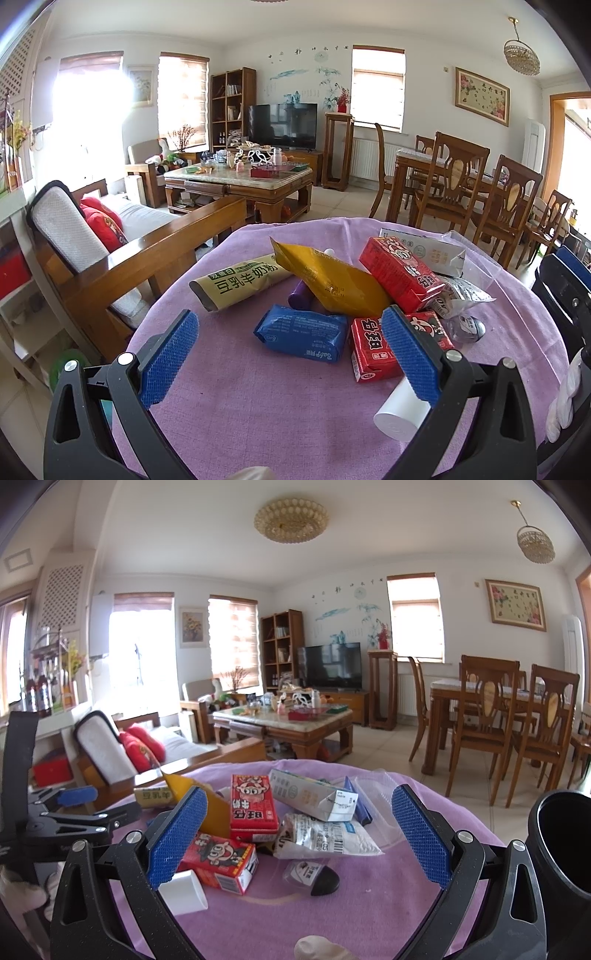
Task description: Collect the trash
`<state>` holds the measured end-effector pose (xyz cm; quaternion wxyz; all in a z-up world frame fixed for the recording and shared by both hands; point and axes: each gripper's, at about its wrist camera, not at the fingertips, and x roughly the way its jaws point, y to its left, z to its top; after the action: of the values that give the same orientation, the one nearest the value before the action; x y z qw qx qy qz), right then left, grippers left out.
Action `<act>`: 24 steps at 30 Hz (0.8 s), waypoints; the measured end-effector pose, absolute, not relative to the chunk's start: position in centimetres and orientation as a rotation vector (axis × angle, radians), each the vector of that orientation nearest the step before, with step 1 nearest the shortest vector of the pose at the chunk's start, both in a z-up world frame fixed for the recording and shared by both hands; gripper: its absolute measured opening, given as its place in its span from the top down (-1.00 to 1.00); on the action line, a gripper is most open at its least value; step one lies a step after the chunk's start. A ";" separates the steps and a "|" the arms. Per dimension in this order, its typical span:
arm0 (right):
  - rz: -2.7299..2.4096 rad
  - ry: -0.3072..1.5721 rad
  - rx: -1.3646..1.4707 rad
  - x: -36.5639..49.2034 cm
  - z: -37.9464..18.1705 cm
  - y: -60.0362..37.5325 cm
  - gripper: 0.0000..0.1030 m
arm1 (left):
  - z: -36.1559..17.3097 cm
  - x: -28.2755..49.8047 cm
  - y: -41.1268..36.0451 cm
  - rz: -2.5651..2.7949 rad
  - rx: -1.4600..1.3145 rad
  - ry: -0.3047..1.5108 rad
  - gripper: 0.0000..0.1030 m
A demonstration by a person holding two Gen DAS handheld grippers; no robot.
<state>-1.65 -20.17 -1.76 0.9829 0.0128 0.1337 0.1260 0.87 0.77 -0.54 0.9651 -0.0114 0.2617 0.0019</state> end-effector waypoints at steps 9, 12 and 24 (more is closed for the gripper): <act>0.253 0.273 0.023 -2.0 -1.6 -20.4 -0.92 | -0.6 1.1 1.7 0.008 -0.076 0.540 -0.90; 0.251 0.273 0.024 -2.0 -1.6 -20.4 -0.92 | -0.6 1.1 1.8 0.007 -0.083 0.544 -0.90; 0.251 0.271 0.026 -1.7 -1.8 -20.4 -0.92 | -0.5 1.0 1.9 0.015 -0.083 0.539 -0.90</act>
<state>-1.68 -20.38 -1.76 0.9829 0.0131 0.1349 0.1247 0.99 1.85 -0.53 0.9630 -0.0409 0.2663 0.0073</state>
